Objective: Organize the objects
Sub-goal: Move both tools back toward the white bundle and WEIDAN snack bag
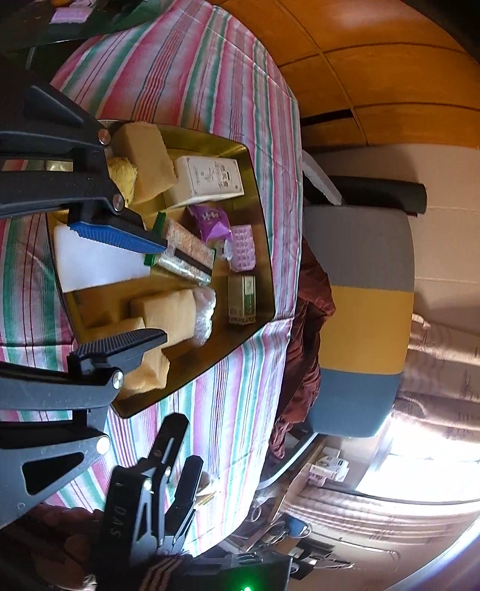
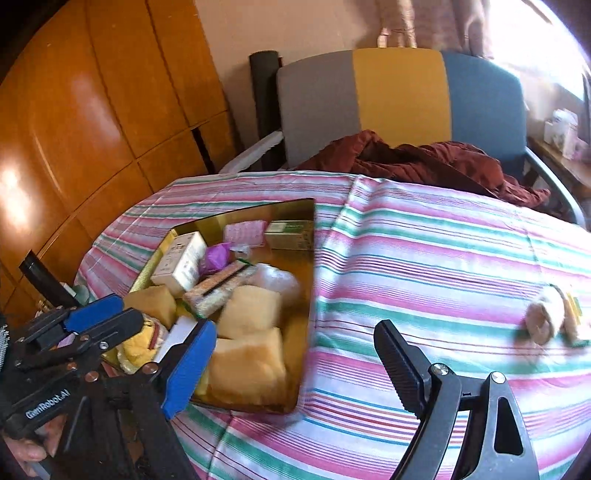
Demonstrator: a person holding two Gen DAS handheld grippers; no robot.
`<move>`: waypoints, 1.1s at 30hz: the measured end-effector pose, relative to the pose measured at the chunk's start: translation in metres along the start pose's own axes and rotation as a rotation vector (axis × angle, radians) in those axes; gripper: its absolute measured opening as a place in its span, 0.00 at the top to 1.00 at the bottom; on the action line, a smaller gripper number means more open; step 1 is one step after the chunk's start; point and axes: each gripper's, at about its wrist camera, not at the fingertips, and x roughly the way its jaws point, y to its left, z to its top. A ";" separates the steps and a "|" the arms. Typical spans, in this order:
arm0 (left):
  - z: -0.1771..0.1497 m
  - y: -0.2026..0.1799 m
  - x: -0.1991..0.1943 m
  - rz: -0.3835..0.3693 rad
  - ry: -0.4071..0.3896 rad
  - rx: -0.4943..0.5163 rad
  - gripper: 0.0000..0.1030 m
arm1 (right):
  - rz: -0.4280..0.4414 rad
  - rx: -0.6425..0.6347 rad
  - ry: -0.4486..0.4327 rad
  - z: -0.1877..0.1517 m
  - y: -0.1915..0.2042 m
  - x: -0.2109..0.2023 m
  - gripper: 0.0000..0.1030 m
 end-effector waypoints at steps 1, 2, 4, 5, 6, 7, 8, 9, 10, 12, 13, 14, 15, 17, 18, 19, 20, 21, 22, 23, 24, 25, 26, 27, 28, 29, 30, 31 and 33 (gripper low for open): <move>0.000 -0.002 0.000 -0.003 0.001 0.006 0.59 | -0.010 0.011 0.000 -0.001 -0.006 -0.002 0.14; 0.001 -0.005 0.000 -0.005 0.002 0.013 0.59 | -0.019 0.023 0.000 -0.002 -0.013 -0.003 0.14; 0.002 -0.010 0.000 -0.012 0.003 0.029 0.59 | -0.036 0.044 -0.001 -0.003 -0.024 -0.006 0.14; 0.003 -0.014 0.000 -0.018 0.004 0.040 0.59 | -0.053 0.059 -0.001 -0.004 -0.034 -0.009 0.14; 0.004 -0.016 0.000 -0.023 0.005 0.047 0.59 | -0.064 0.068 -0.002 -0.004 -0.040 -0.011 0.13; 0.004 -0.019 0.001 -0.028 0.006 0.055 0.59 | -0.074 0.076 -0.002 -0.004 -0.047 -0.013 0.13; 0.005 -0.021 0.001 -0.034 0.008 0.062 0.59 | -0.089 0.088 -0.001 -0.005 -0.056 -0.016 0.13; 0.006 -0.025 0.002 -0.038 0.009 0.070 0.59 | -0.103 0.101 0.000 -0.005 -0.065 -0.019 0.13; 0.007 -0.028 0.002 -0.042 0.010 0.078 0.59 | -0.113 0.108 0.000 -0.005 -0.070 -0.021 0.13; 0.009 -0.036 0.002 -0.055 0.008 0.097 0.59 | -0.139 0.130 -0.003 -0.004 -0.086 -0.028 0.13; 0.010 -0.040 0.002 -0.059 0.006 0.106 0.59 | -0.152 0.141 -0.005 -0.004 -0.094 -0.031 0.13; 0.011 -0.044 0.002 -0.065 0.005 0.119 0.59 | -0.166 0.154 -0.009 -0.003 -0.103 -0.035 0.13; 0.012 -0.047 0.002 -0.071 0.005 0.125 0.59 | -0.176 0.163 -0.013 -0.004 -0.109 -0.039 0.13; 0.014 -0.054 0.003 -0.083 0.004 0.139 0.59 | -0.204 0.185 -0.016 -0.002 -0.126 -0.047 0.12; 0.015 -0.058 0.003 -0.088 0.003 0.149 0.59 | -0.212 0.191 -0.017 -0.001 -0.131 -0.049 0.12; 0.016 -0.062 0.004 -0.092 0.004 0.157 0.59 | -0.224 0.198 -0.020 -0.001 -0.138 -0.053 0.12; 0.017 -0.066 0.005 -0.098 0.006 0.167 0.59 | -0.240 0.210 -0.023 0.000 -0.147 -0.057 0.12; 0.018 -0.070 0.006 -0.103 0.007 0.175 0.59 | -0.248 0.218 -0.024 0.000 -0.153 -0.060 0.12; 0.018 -0.072 0.008 -0.105 0.010 0.182 0.59 | -0.258 0.227 -0.025 0.001 -0.159 -0.062 0.12; 0.019 -0.077 0.009 -0.109 0.013 0.193 0.59 | -0.272 0.238 -0.026 0.001 -0.168 -0.066 0.12; 0.019 -0.080 0.011 -0.113 0.015 0.200 0.59 | -0.282 0.244 -0.026 0.001 -0.174 -0.068 0.12; 0.020 -0.083 0.012 -0.117 0.019 0.209 0.59 | -0.290 0.247 -0.026 0.001 -0.178 -0.070 0.12; 0.020 -0.086 0.014 -0.121 0.024 0.216 0.59 | -0.305 0.250 -0.024 0.002 -0.185 -0.072 0.12; 0.020 -0.089 0.016 -0.125 0.030 0.224 0.59 | -0.318 0.253 -0.022 0.002 -0.191 -0.074 0.12; 0.021 -0.093 0.019 -0.127 0.036 0.232 0.59 | -0.328 0.256 -0.021 0.002 -0.196 -0.075 0.12; 0.021 -0.097 0.022 -0.132 0.043 0.242 0.59 | -0.339 0.265 -0.020 0.002 -0.204 -0.078 0.12; 0.021 -0.100 0.023 -0.134 0.047 0.250 0.59 | -0.346 0.272 -0.019 0.002 -0.211 -0.079 0.12; 0.022 -0.104 0.025 -0.136 0.050 0.257 0.59 | -0.352 0.276 -0.018 0.002 -0.215 -0.080 0.12; 0.023 -0.111 0.029 -0.140 0.055 0.272 0.59 | -0.373 0.292 -0.017 0.002 -0.230 -0.083 0.12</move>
